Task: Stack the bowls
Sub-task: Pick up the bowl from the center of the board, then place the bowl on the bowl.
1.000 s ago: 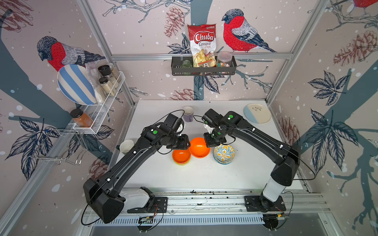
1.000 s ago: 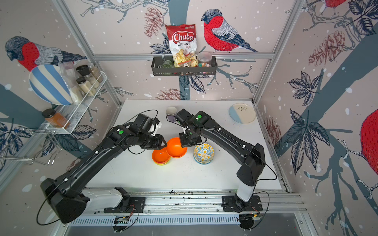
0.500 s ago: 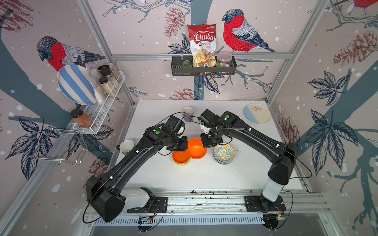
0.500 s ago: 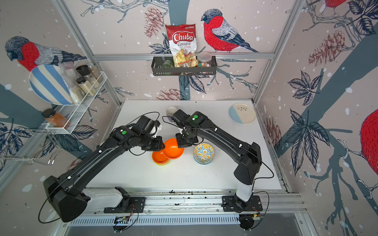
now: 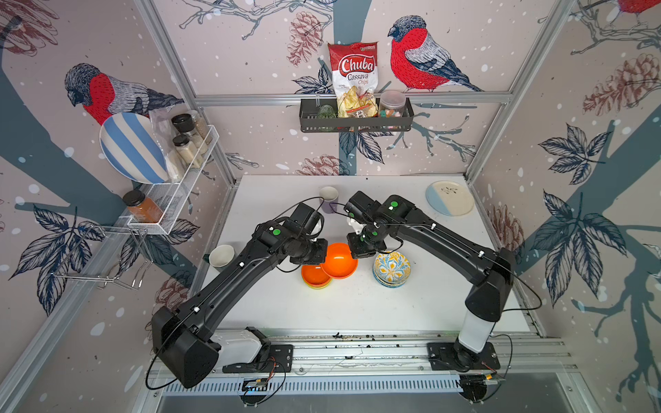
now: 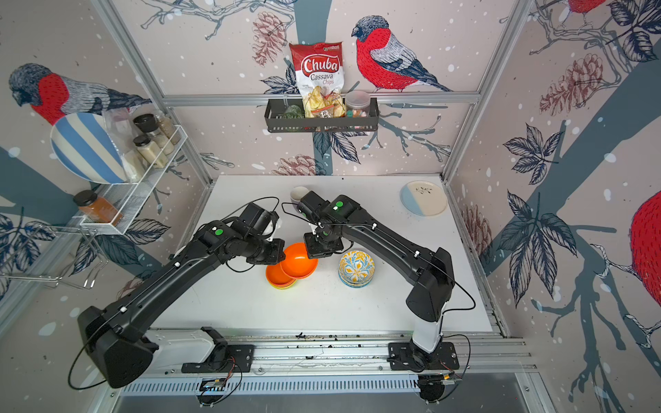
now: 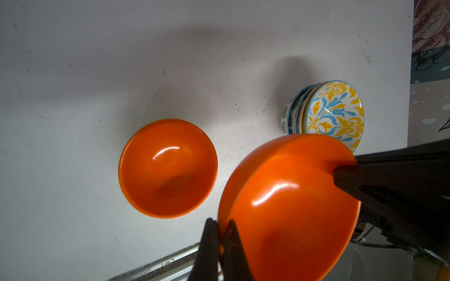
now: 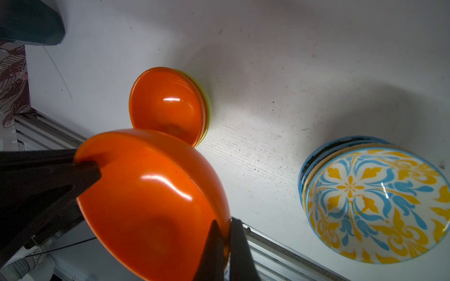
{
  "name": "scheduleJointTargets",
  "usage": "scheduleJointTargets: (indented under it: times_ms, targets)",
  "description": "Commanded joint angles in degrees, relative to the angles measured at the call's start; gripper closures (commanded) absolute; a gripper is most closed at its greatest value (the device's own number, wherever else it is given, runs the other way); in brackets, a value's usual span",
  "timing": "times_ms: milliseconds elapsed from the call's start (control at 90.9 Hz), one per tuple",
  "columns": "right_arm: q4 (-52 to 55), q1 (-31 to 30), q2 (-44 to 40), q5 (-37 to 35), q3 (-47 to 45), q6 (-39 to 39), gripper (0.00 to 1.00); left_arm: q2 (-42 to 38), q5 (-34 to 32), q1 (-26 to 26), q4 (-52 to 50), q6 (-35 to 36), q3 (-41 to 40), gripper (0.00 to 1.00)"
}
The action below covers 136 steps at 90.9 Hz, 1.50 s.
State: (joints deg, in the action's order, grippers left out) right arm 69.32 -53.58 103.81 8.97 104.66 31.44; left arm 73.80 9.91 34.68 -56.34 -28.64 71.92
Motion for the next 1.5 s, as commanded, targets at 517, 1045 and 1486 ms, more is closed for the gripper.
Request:
scheduleJointTargets:
  times_ms: [517,1045,1486]
  targets:
    - [-5.73,17.68,-13.10,3.73,-10.88,-1.36,0.34,-3.44,-7.59,-7.50,0.79,-3.08,-8.27,1.00]
    - [-8.68,23.76,-18.41,6.14,-19.71,-2.51,0.35,-2.34,-7.63,-8.12,6.64,-5.76,-15.68,1.00]
    - [-8.95,23.79,-17.95,6.63,-20.23,-2.70,0.35,-1.09,-9.13,-8.21,7.63,-6.39,-17.31,1.00]
